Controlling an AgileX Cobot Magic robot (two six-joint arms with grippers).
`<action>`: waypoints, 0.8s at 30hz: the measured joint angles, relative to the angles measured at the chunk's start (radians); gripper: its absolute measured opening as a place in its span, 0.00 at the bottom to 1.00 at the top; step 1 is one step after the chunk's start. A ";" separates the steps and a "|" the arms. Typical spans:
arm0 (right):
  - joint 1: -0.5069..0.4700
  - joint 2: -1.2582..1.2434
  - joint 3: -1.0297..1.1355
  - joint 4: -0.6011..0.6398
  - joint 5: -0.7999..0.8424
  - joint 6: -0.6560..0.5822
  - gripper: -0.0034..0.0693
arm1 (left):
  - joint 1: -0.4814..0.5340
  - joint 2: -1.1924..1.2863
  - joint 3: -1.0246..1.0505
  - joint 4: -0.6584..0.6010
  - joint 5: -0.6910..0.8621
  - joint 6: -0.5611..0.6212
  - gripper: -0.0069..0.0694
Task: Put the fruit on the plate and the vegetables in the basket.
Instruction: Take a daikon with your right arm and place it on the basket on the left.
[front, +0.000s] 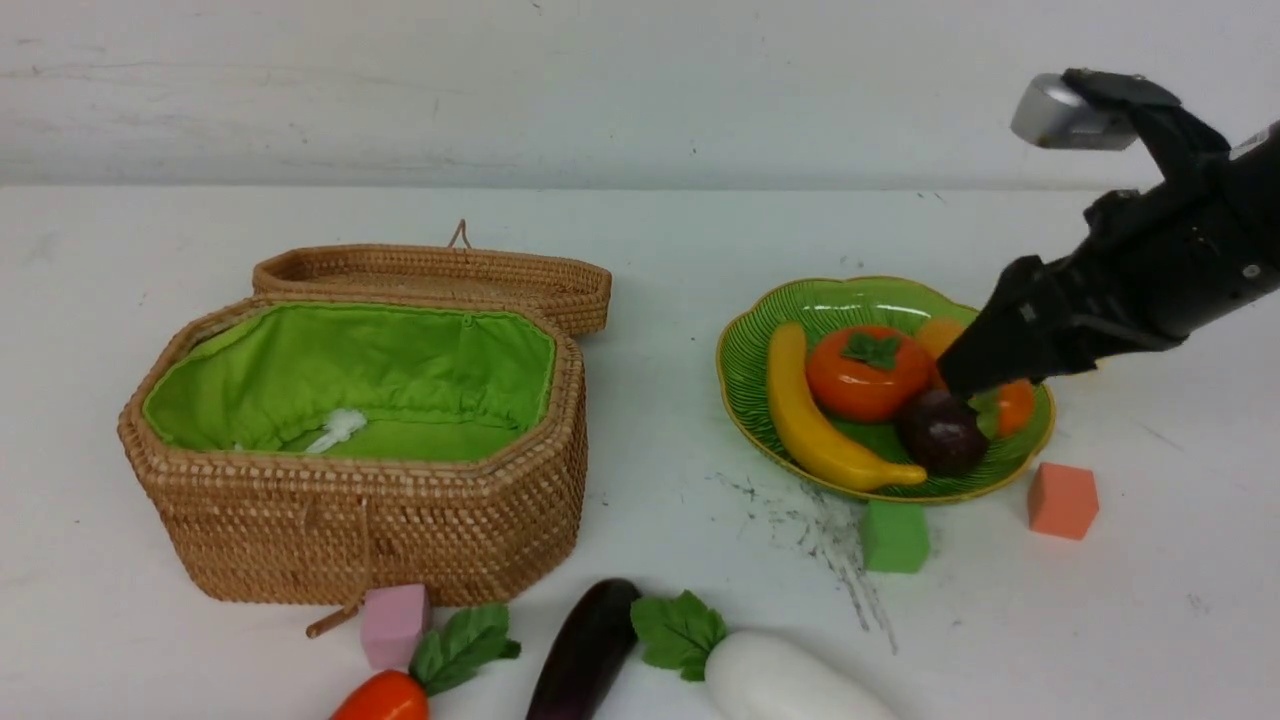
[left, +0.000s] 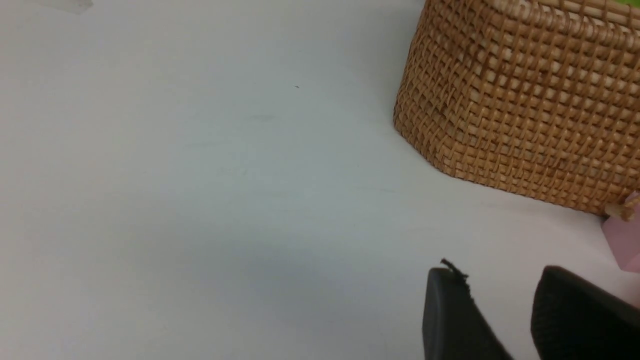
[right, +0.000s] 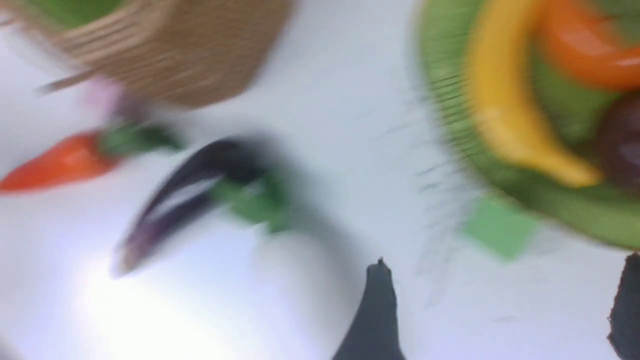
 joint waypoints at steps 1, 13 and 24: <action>0.031 -0.002 0.000 0.004 0.023 -0.004 0.85 | 0.000 0.000 0.000 0.000 0.000 0.000 0.40; 0.438 -0.002 0.102 -0.285 0.000 0.018 0.85 | 0.000 0.000 0.000 0.000 0.000 0.000 0.40; 0.533 0.002 0.242 -0.320 -0.159 0.079 0.91 | 0.000 0.000 0.000 0.000 0.000 -0.001 0.40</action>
